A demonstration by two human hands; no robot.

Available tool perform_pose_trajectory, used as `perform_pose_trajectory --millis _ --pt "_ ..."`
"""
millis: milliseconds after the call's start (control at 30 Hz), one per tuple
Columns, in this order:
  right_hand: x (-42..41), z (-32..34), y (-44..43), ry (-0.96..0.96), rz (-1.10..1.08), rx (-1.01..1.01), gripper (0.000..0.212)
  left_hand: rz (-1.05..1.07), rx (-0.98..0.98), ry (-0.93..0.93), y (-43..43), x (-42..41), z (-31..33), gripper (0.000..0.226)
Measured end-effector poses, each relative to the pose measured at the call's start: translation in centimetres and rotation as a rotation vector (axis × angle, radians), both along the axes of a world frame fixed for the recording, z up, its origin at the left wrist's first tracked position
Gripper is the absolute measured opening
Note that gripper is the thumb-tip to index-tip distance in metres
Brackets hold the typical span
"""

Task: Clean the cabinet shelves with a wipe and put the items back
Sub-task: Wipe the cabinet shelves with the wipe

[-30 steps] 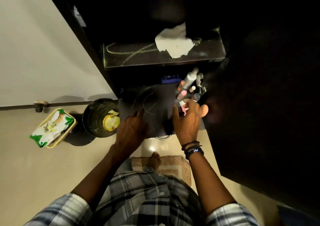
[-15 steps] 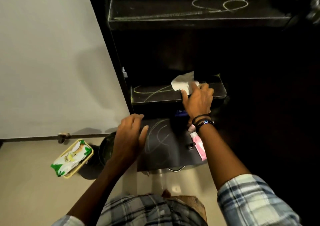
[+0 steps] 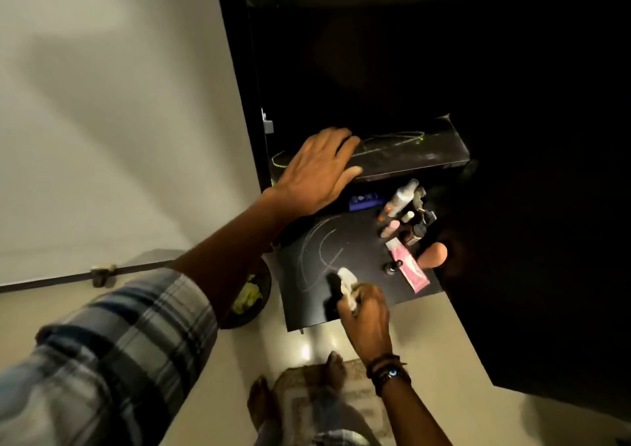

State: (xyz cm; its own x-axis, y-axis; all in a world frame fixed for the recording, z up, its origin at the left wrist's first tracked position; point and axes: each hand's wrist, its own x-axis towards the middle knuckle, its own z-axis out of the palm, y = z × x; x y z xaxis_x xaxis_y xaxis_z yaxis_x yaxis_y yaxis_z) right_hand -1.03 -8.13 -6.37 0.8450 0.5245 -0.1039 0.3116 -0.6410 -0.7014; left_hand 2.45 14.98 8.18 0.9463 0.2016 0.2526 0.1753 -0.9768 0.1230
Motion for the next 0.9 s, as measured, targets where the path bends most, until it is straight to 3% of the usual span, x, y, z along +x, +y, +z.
perform_pose_trajectory --millis 133,200,300,533,600,733,900 --pt "-0.5 -3.2 0.6 0.141 -0.051 -0.108 0.016 0.087 -0.101 0.014 0.8 0.8 -1.3 0.056" --pt "0.7 -3.7 1.3 0.065 -0.068 -0.093 0.011 0.095 -0.121 -0.01 0.9 1.0 -1.8 0.055" --pt "2.2 -4.9 2.1 -0.099 -0.024 -0.048 0.025 0.066 -0.105 -0.034 0.9 1.2 -2.3 0.053" --pt "-0.9 -10.8 2.7 -0.276 0.565 -0.325 0.07 0.043 -0.1 -0.047 1.1 1.2 -2.5 0.051" --pt "0.9 -11.7 3.2 -0.328 0.528 -0.347 0.074 0.043 -0.109 -0.042 1.2 1.2 -2.5 0.051" --pt "4.8 -10.8 7.4 -0.17 0.214 -0.357 0.087 0.036 -0.104 -0.04 1.2 1.4 -2.6 0.051" --pt "6.2 -10.7 11.2 -0.267 0.663 -0.294 0.082 0.055 -0.13 -0.052 1.3 1.5 -2.8 0.052"
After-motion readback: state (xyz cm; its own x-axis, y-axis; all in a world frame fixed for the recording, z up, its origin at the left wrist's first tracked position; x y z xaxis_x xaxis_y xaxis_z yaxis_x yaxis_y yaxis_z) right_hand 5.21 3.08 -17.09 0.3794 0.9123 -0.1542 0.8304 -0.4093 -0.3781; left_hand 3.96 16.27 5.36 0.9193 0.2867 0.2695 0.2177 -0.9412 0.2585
